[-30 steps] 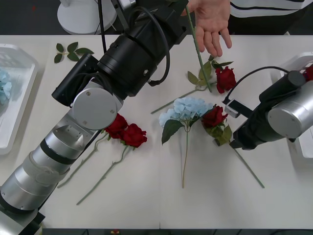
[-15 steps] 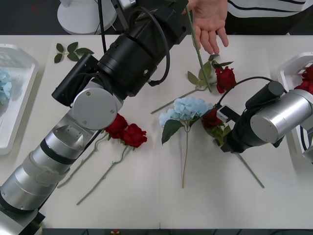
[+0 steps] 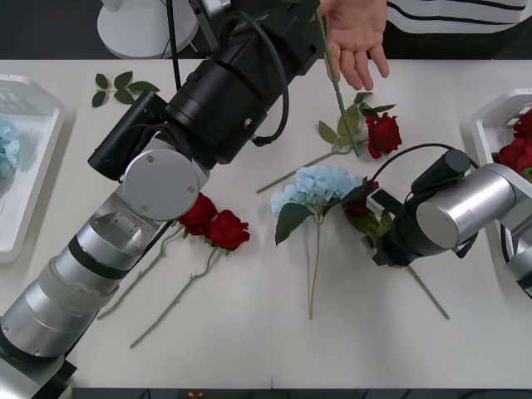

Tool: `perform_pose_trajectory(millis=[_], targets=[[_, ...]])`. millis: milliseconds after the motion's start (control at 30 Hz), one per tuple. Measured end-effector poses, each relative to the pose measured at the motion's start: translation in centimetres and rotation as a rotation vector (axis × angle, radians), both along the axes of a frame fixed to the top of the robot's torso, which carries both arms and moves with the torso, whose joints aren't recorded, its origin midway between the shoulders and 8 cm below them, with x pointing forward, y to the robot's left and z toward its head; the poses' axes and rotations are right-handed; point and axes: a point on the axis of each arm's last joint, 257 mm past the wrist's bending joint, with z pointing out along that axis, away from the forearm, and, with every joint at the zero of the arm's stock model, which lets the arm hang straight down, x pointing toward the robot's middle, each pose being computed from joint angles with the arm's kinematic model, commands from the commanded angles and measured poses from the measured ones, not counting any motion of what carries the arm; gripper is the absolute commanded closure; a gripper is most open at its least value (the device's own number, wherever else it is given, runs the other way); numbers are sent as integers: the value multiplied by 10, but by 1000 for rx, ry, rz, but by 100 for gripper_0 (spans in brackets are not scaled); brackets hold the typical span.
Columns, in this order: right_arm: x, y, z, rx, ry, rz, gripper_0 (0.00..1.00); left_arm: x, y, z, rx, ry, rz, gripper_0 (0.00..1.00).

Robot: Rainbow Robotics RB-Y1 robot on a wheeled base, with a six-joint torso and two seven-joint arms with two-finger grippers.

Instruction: Place the red flowers into the right box and the blue flowers into the left box. If a person shows an open palm, hand one flower to the person first, then continue sorting.

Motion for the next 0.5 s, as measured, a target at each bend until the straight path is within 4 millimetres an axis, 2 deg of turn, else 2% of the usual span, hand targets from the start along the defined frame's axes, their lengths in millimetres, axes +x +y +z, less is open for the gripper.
perform_pose_trajectory(millis=[67,100,133,200,233,267,300,433,500], targets=[[0,0,-2,3,3,-4,17,0,0,0,0,0,0,100],[0,0,-3,5,4,-7,26,0,0,0,0,0,0,100],[0,0,-5,7,4,-10,31,0,0,0,0,0,0,100],[3,0,-6,8,-1,-13,52,0,0,0,0,0,0,100],[3,-1,-5,8,-3,-14,57,0,0,0,0,0,0,100],[4,-1,-5,9,-6,-15,68,0,0,0,0,0,0,100],[5,-1,-5,10,-7,-15,73,0,0,0,0,0,0,100],[7,-1,-5,12,-12,-17,83,0,0,0,0,0,0,100],[8,-1,-5,14,-15,-18,92,0,0,0,0,0,0,100]])
